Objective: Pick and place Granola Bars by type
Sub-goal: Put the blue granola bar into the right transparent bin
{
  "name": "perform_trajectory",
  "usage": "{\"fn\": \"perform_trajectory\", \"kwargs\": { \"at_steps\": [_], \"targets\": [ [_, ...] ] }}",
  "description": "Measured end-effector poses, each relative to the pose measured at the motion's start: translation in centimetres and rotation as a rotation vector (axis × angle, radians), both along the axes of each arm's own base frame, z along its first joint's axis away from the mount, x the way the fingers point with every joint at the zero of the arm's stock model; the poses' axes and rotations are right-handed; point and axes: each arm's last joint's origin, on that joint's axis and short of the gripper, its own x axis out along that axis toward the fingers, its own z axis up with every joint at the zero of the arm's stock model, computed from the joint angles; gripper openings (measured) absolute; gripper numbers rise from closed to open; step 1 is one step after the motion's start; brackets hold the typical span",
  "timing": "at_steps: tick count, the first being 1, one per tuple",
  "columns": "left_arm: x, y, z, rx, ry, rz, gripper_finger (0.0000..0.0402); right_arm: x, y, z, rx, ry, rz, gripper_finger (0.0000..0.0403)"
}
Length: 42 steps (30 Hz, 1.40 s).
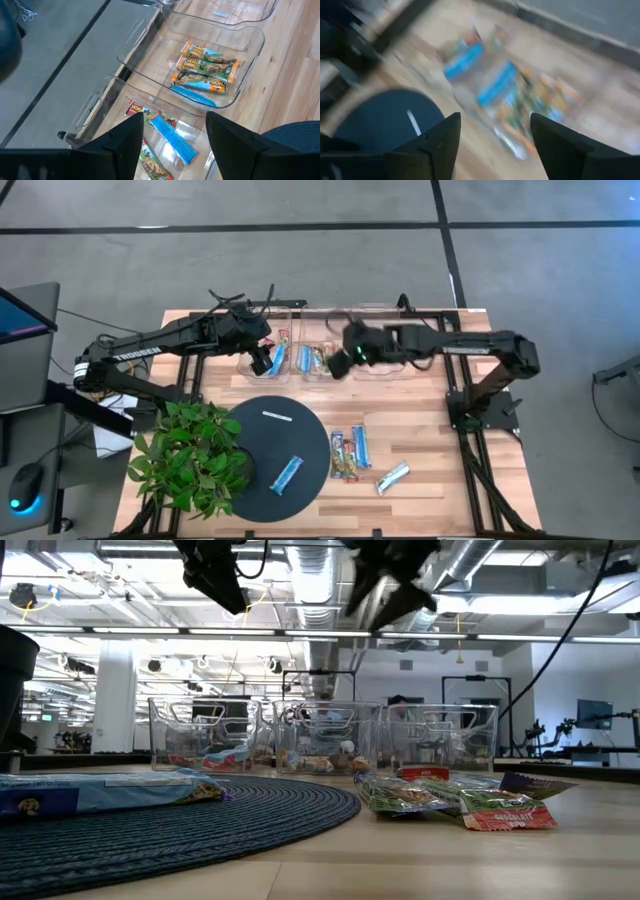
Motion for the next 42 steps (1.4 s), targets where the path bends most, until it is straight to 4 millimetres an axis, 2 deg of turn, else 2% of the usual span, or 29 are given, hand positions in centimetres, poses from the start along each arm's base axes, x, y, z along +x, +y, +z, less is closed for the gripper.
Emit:
{"fn": "perform_trajectory", "kwargs": {
  "at_steps": [4,8,16,22,29,35,42],
  "targets": [
    [0.0,0.0,0.0,0.001,-0.003,0.000,0.0210,-1.7,3.7,-0.9,0.005,0.153,-0.064,0.0232],
    [0.1,0.0,0.1,0.004,-0.009,-0.002,0.0210,-2.5,7.0,-2.2,0.055,0.253,-0.115,0.0232],
    [0.2,0.1,0.1,0.029,0.005,-0.031,0.0210,-2.1,12.3,-5.4,0.145,0.316,-0.207,0.0232],
    [0.2,0.1,0.1,0.038,0.011,-0.037,0.0210,-1.7,15.4,-8.1,0.236,0.390,-0.267,0.0232],
    [0.2,0.1,0.1,0.050,0.021,-0.053,0.0210,-1.3,17.6,-10.7,0.310,0.458,-0.330,0.0232],
    [0.2,0.1,0.1,0.062,0.032,-0.068,0.0210,0.0,18.6,-12.9,0.362,0.447,-0.329,0.0232],
    [0.2,0.1,0.1,0.069,0.039,-0.077,0.0210,0.6,19.0,-15.1,0.392,0.514,-0.335,0.0232]
  ]
}}
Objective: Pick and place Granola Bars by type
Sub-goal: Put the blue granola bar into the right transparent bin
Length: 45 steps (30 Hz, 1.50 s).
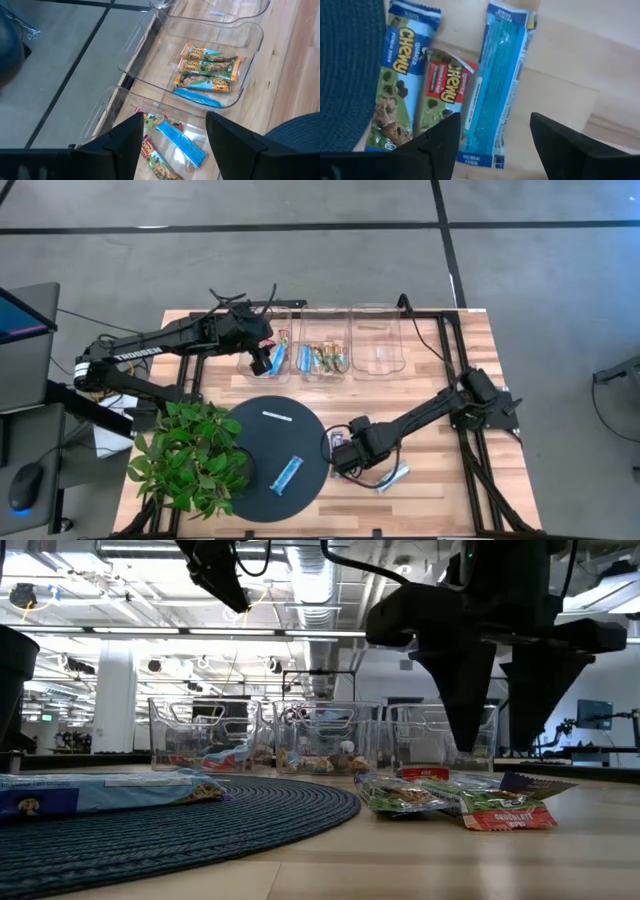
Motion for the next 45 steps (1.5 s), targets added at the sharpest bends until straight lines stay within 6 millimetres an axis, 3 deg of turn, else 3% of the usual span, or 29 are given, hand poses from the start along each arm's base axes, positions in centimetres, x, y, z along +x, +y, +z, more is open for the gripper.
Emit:
{"fn": "perform_trajectory", "kwargs": {
  "at_steps": [19,28,40,45],
  "targets": [
    [0.0,0.0,0.0,0.001,0.003,-0.006,0.0210,-0.9,-0.5,-2.5,-0.014,-0.003,-0.034,0.0225],
    [0.0,0.0,0.0,0.002,0.003,-0.007,0.0210,-1.4,-1.3,-4.1,-0.006,-0.002,-0.057,0.0190],
    [0.0,0.0,0.0,0.002,0.003,-0.007,0.0210,-1.2,-2.0,-4.1,-0.012,0.011,-0.027,0.0099],
    [0.0,0.0,0.0,0.003,0.004,-0.005,0.0210,-1.0,-1.9,-3.8,-0.035,0.014,-0.020,0.0087]
  ]
}}
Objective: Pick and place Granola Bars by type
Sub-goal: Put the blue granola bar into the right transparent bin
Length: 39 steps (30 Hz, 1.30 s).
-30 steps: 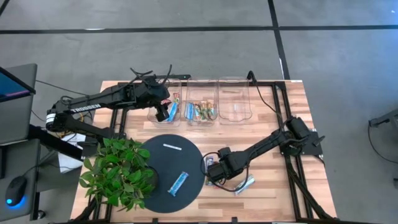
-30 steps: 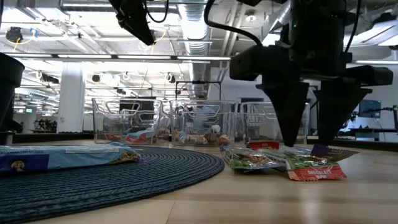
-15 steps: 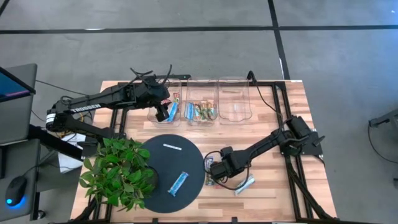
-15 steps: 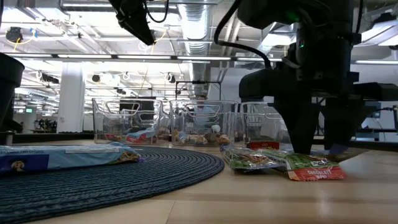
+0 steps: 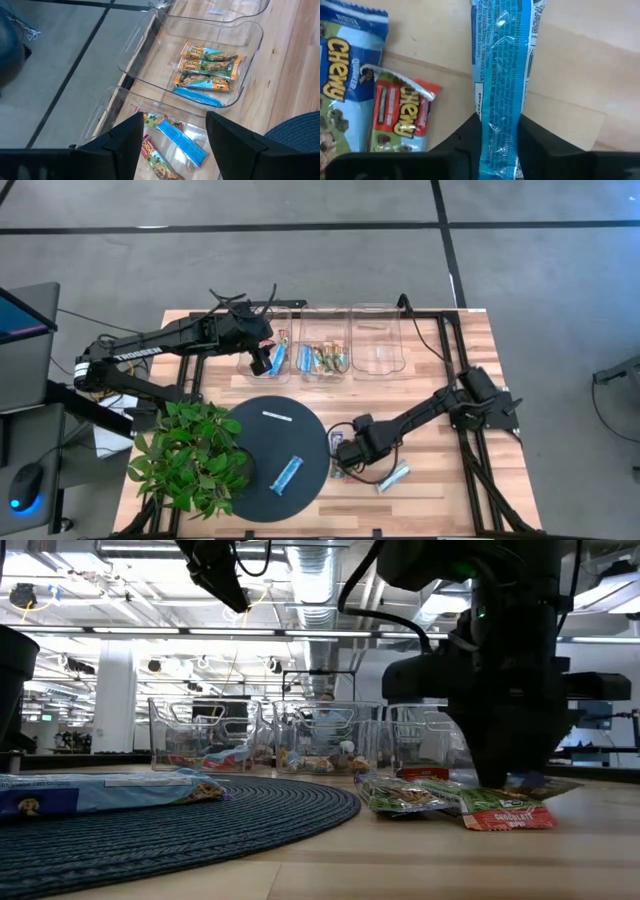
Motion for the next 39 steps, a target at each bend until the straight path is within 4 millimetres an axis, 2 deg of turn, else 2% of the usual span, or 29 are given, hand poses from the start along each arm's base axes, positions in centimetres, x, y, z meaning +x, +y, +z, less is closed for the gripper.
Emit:
{"fn": "perform_trajectory", "kwargs": {
  "at_steps": [3,8,15,21,27,30,33,39],
  "targets": [
    [0.0,0.0,0.0,0.010,0.004,0.006,0.0210,0.1,0.2,0.5,-0.036,-0.006,0.007,0.0086],
    [0.0,0.1,0.0,0.018,0.006,0.013,0.0210,-0.2,0.1,2.7,-0.046,-0.069,0.006,0.0081],
    [0.1,0.1,0.1,0.023,-0.009,0.014,0.0210,-1.6,-0.9,8.1,-0.154,-0.254,0.001,0.0075],
    [0.2,0.2,0.3,0.031,-0.031,0.014,0.0210,-3.2,-3.3,13.2,-0.272,-0.440,-0.014,0.0074],
    [0.3,0.2,0.3,0.032,-0.040,0.015,0.0210,-4.8,-6.3,17.0,-0.326,-0.533,0.004,0.0074],
    [0.3,0.2,0.3,0.032,-0.040,0.015,0.0210,-5.2,-6.7,17.7,-0.304,-0.547,0.024,0.0074],
    [0.3,0.2,0.3,0.027,-0.044,0.020,0.0210,-5.2,-6.3,17.6,-0.246,-0.541,0.048,0.0074],
    [0.3,0.2,0.3,0.019,-0.052,0.031,0.0210,-4.1,-3.8,15.2,-0.131,-0.463,0.094,0.0074]
  ]
}}
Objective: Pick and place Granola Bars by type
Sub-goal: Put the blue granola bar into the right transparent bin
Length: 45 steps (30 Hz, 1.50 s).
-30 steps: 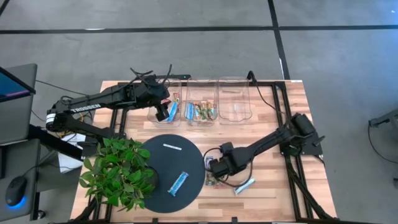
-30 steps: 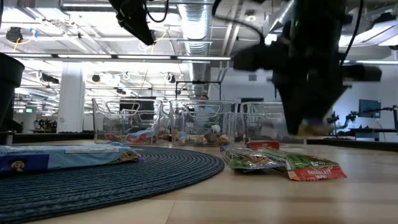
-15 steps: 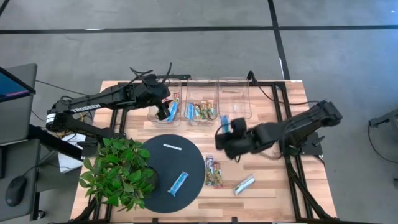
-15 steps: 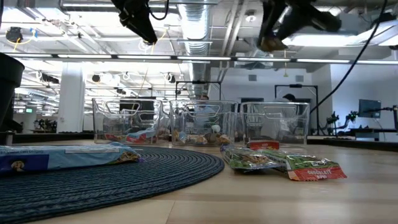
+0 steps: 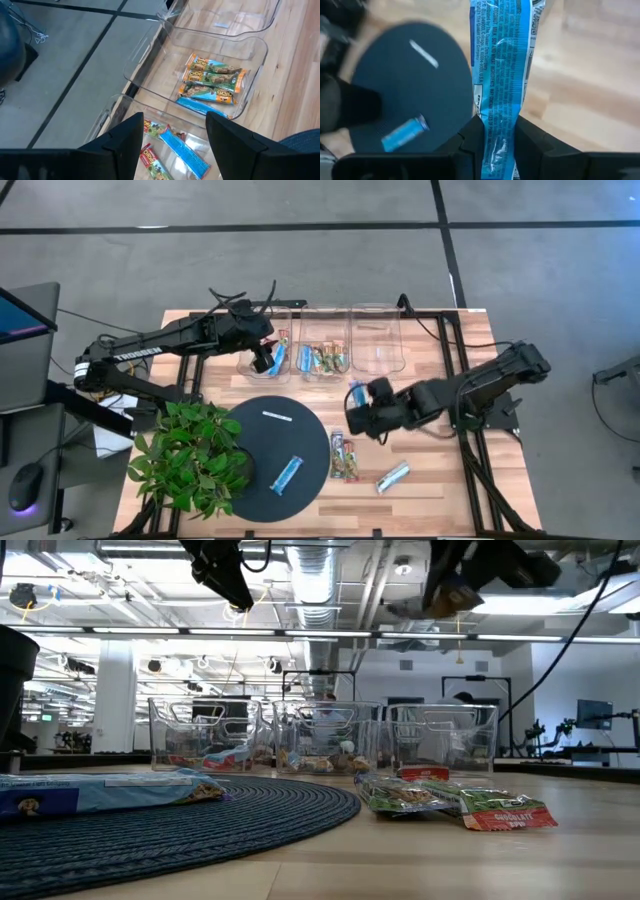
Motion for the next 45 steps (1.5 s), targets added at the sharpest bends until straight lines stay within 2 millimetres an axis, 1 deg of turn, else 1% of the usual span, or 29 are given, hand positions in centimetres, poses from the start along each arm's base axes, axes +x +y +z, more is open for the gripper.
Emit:
{"fn": "perform_trajectory", "kwargs": {
  "at_steps": [4,9,12,17,19,21,23,29,32,36,41,45],
  "targets": [
    [0.0,0.0,0.0,-0.001,-0.006,0.002,0.0210,0.9,1.7,-2.2,0.033,0.060,-0.007,0.0074],
    [0.0,0.0,0.0,-0.002,-0.006,0.002,0.0210,1.9,3.2,-4.6,0.095,0.115,-0.016,0.0074],
    [0.0,0.0,0.0,-0.003,-0.007,0.002,0.0210,2.1,3.9,-6.1,0.126,0.183,-0.042,0.0074],
    [0.1,0.0,0.0,-0.017,-0.010,-0.014,0.0210,2.4,4.3,-8.6,0.179,0.319,-0.074,0.0080],
    [0.1,-0.1,0.0,-0.023,-0.011,-0.019,0.0210,2.6,4.5,-9.1,0.187,0.334,-0.069,0.0091],
    [0.1,-0.1,0.0,-0.024,-0.011,-0.021,0.0210,2.7,4.5,-9.1,0.190,0.327,-0.065,0.0113],
    [0.1,-0.1,0.0,-0.024,-0.012,-0.021,0.0210,2.8,4.5,-9.1,0.190,0.314,-0.065,0.0142],
    [0.1,-0.1,0.0,-0.024,-0.011,-0.021,0.0210,2.7,4.4,-8.8,0.165,0.304,-0.072,0.0249],
    [0.1,-0.1,0.0,-0.024,-0.011,-0.021,0.0210,2.4,4.2,-8.9,0.157,0.337,-0.099,0.0279],
    [0.1,-0.1,0.0,-0.024,-0.011,-0.021,0.0210,2.4,4.1,-10.1,0.134,0.398,-0.130,0.0286],
    [0.1,-0.1,0.0,-0.024,-0.011,-0.021,0.0210,3.2,3.6,-12.2,0.140,0.457,-0.175,0.0279],
    [0.1,-0.1,0.0,-0.023,-0.010,-0.022,0.0210,4.2,3.4,-13.4,0.160,0.450,-0.155,0.0274]
  ]
}}
